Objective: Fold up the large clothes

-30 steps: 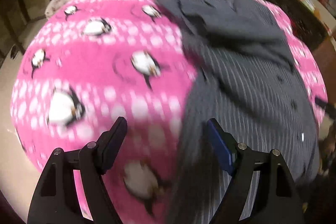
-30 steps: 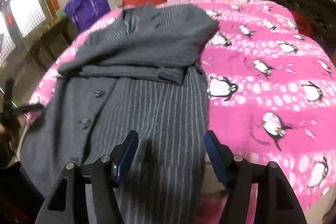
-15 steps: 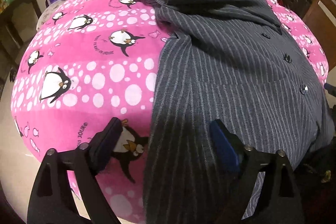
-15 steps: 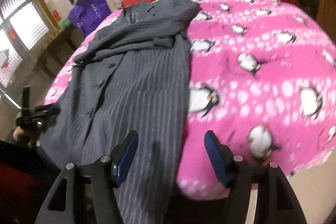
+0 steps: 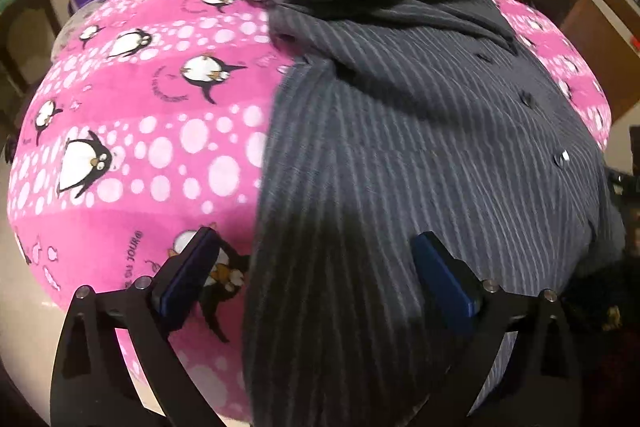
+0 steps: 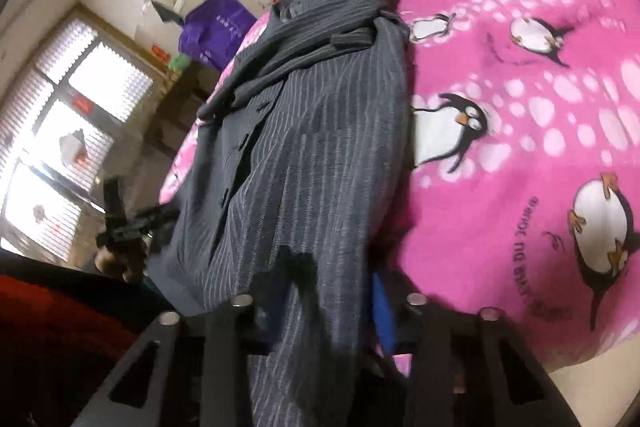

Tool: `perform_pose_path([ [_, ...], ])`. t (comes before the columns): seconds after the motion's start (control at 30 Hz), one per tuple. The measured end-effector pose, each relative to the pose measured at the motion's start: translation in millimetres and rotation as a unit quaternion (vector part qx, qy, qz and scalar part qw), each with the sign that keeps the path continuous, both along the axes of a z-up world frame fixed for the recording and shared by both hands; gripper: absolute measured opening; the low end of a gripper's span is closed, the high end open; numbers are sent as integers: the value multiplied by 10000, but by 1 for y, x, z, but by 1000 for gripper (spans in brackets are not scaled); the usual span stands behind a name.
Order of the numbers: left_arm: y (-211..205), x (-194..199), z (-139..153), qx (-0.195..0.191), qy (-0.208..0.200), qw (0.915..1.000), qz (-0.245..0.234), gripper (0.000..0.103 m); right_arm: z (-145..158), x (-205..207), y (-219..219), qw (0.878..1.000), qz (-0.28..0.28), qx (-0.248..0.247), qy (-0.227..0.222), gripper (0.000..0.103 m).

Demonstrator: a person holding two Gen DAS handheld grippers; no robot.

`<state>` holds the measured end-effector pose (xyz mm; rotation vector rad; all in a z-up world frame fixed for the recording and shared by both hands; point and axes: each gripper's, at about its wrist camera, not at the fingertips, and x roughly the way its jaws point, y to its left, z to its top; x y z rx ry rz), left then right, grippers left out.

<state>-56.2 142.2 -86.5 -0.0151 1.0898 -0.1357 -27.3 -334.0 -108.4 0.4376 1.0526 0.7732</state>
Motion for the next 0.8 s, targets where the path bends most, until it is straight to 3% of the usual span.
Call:
perform_pose_path([
  [0.07,-8,-4,0,100,7,9999,-137,98,1,-3,6,9996,261,46,-37,35],
  [0.13,-14,-6,1,124,-73,9996,-240,80,0,-1,12,9990,330,-291,-97,30],
  [0.2,-11,-3,3,-44,-109,9996,-238,63,-3,4,8,9997,11,-220,-81,30],
  [0.23,-7,0,2,-156,-71,9997,-183,61,-3,4,6,9998,7,-155,-81,30],
  [0.33,0,5,1,-437,3,9989,-150,60,-4,3,17,9993,313,-150,-136,31],
  [0.43,2,5,3,-572,47,9979,-292,60,-9,10,17,9995,280,-120,21,31],
  [0.63,22,6,5,-1907,209,9812,-207,60,-12,10,20,9993,267,-240,-91,33],
  [0.8,31,21,-1,-1928,294,9806,-208,58,-12,7,21,9993,250,-262,-88,33],
])
